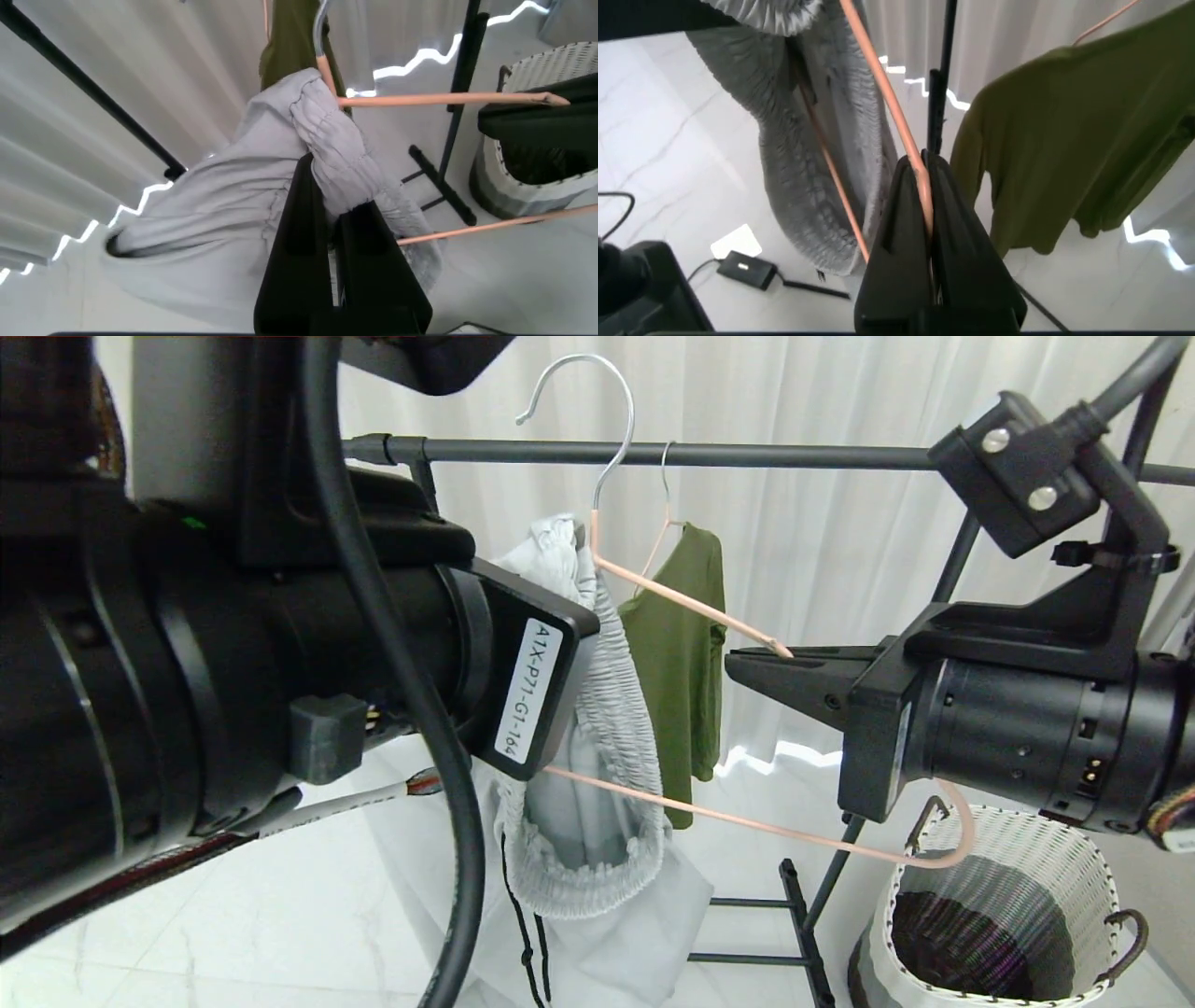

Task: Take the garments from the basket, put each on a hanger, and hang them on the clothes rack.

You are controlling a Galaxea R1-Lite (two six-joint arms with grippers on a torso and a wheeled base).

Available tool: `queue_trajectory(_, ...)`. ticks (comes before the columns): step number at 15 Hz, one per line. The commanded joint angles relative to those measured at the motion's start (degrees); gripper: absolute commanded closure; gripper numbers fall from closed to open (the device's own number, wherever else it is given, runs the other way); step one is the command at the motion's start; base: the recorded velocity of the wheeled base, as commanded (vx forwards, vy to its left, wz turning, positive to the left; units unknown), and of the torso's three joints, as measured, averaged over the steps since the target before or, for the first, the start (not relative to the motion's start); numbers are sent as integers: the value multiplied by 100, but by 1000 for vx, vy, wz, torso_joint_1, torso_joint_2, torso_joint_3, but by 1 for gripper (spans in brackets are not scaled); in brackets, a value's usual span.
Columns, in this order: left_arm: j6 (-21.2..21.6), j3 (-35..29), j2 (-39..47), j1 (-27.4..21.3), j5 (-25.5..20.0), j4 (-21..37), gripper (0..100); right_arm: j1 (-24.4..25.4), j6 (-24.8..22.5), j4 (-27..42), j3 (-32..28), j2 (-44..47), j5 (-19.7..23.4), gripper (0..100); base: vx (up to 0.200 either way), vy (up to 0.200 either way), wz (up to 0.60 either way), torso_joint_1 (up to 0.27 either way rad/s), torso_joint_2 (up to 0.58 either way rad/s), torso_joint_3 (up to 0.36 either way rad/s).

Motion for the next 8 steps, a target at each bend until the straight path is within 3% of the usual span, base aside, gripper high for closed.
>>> queue_trajectory(1,-6,19,-20,3,2,-59,100,-8,3,-65,10,-13,-4,100,0,0,0,0,0,0)
queue_trajectory(8,56,10,-117,-14,2,-419,100,-175,-260,-865,151,-65,-83,100,0,0,0,0,0,0)
